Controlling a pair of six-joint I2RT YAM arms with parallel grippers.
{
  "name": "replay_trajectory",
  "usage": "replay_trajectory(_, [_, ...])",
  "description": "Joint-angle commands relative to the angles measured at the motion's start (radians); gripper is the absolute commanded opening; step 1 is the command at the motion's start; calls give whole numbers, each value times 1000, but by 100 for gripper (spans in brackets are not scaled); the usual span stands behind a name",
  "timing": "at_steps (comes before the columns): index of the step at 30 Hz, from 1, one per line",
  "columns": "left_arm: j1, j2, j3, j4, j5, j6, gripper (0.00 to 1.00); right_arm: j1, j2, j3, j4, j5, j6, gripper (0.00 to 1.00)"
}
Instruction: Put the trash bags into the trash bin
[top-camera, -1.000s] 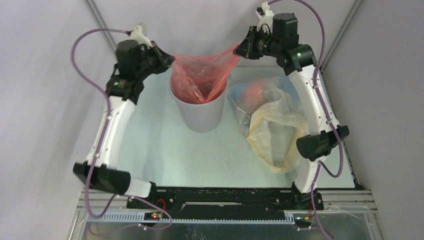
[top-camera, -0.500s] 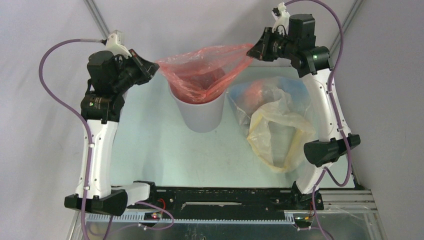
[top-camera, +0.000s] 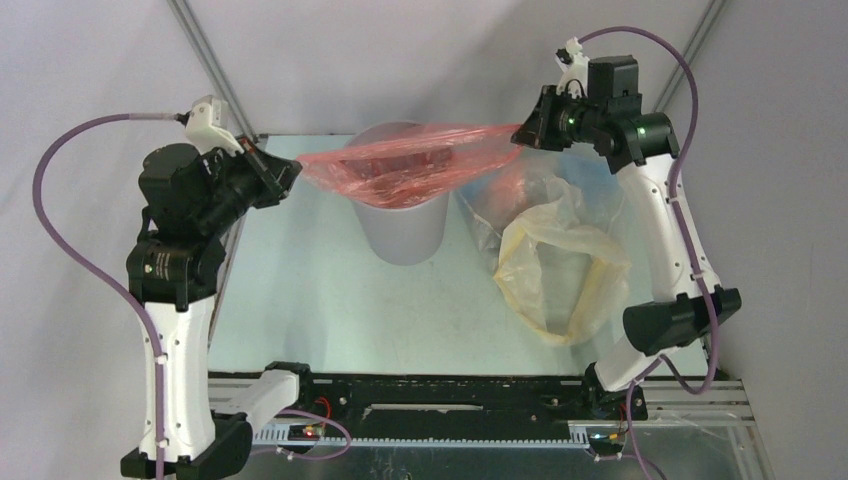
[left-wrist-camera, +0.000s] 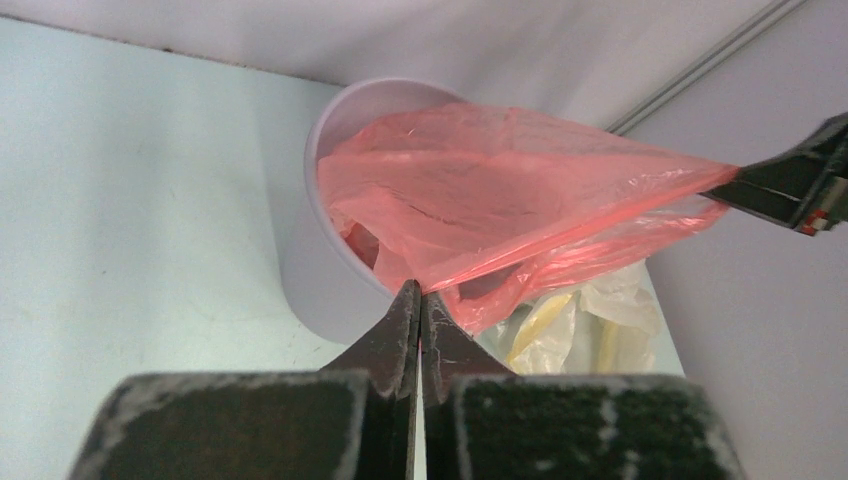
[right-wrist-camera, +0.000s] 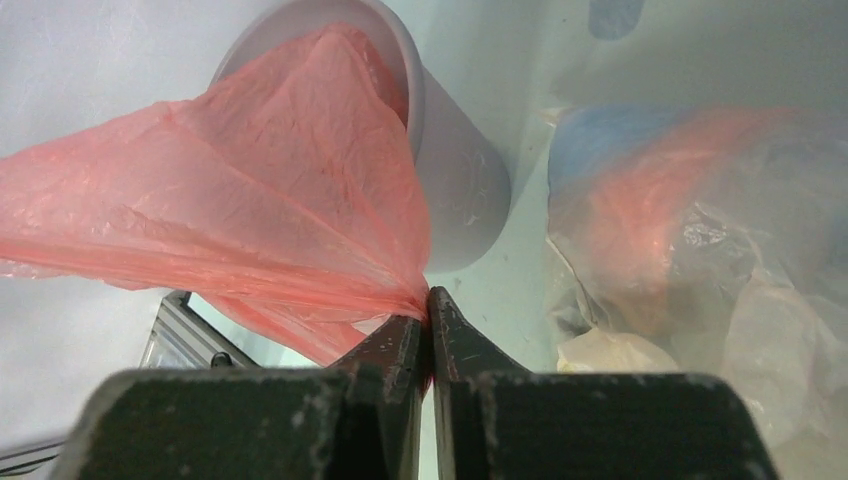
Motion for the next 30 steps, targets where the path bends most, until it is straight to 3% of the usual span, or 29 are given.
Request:
replay_trajectory(1, [13,3,53,-56,-32,43,0,0,-67,-31,21,38,-29,9])
replay_trajectory(2, [12,9,76,-67,-30,43,0,0,-72,-33,18,40,-29,12])
replay_trajectory(5, [12,10,100,-86,-23,48,0,9,-105,-87,38,40,-33,34])
replay_trajectory(9, [12,-32,-4,-53,6,47,0,48,-183,-265,147,77,-14,50])
replay_trajectory(14, [13,-87,-127,-42,-24,60,0,120,-244,-420,238,222,-12,55])
replay_trajectory(19, [13,-121,-174,-73,-134,87,0,124,-277,-583,356,235,3,63])
replay_trajectory(30, [12,-109,-260,-59,-246,114,0,131,-370,-709,512,315,56,72])
